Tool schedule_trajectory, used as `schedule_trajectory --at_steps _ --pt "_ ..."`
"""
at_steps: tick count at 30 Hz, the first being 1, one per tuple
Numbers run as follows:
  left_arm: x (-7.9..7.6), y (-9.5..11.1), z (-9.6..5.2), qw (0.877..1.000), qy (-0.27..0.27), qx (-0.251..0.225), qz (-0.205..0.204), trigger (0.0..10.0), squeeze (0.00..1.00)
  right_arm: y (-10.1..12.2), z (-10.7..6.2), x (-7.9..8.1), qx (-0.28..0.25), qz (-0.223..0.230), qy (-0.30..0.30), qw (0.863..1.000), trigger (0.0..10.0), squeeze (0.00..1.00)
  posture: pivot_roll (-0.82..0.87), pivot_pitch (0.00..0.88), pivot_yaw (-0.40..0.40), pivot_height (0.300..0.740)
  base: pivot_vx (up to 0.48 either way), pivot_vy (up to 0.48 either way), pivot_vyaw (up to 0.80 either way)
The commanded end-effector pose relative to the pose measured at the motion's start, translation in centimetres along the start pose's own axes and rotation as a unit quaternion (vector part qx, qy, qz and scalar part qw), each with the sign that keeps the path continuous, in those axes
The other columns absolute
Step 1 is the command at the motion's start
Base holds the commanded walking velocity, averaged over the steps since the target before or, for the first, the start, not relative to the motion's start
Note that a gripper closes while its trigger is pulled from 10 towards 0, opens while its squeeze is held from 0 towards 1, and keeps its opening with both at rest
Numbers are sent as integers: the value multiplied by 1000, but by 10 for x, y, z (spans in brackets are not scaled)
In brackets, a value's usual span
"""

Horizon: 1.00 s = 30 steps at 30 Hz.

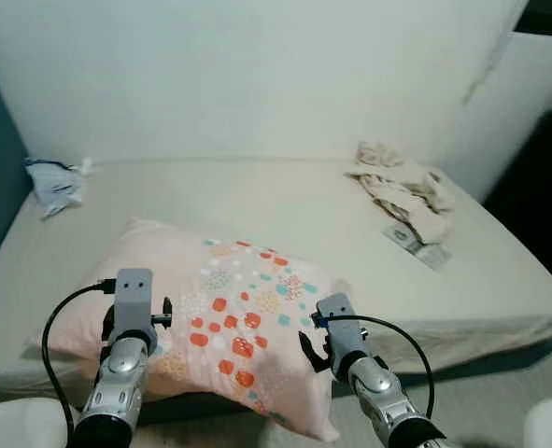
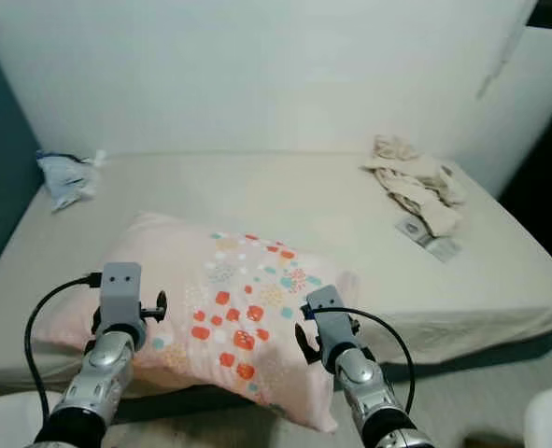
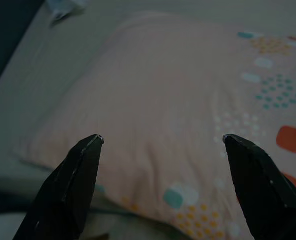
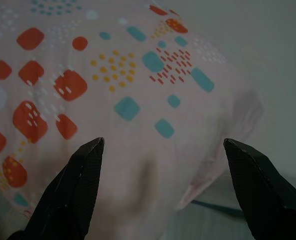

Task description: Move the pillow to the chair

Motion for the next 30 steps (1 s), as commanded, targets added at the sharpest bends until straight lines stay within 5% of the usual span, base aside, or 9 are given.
schedule_trajectory --at_steps 1,12,18,30 --pt "-8 -3 -2 1000 -8 6 -3 10000 0 -6 -4 -9 8 3 -12 1000 10000 0 -7 10 -57 740 0 0 0" --pt "-12 -10 -2 999 -18 29 4 10000 0 -4 -3 -10 7 11 -16 1000 10000 0 -7 15 -51 740 0 0 0" --pt "-18 -22 -3 996 -42 61 42 10000 0 -3 -2 -5 0 18 -15 1000 10000 0 -11 8 -35 740 0 0 0" --pt "-12 -11 1 999 -26 30 22 10000 0 3 3 9 -13 29 -6 999 10000 0 4 0 -45 740 0 0 0"
Point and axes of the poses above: a point about 5 cm out from each wrist's last joint towards the gripper, its own z axis pointing out of the wrist towards the gripper, its own y axis along the axis of the wrist's last joint, x = y × z, the point moved 2 cm from there along z, pointing out of the wrist towards the gripper, and after that the axes turned 12 degrees about z, right-handed, at the moved point
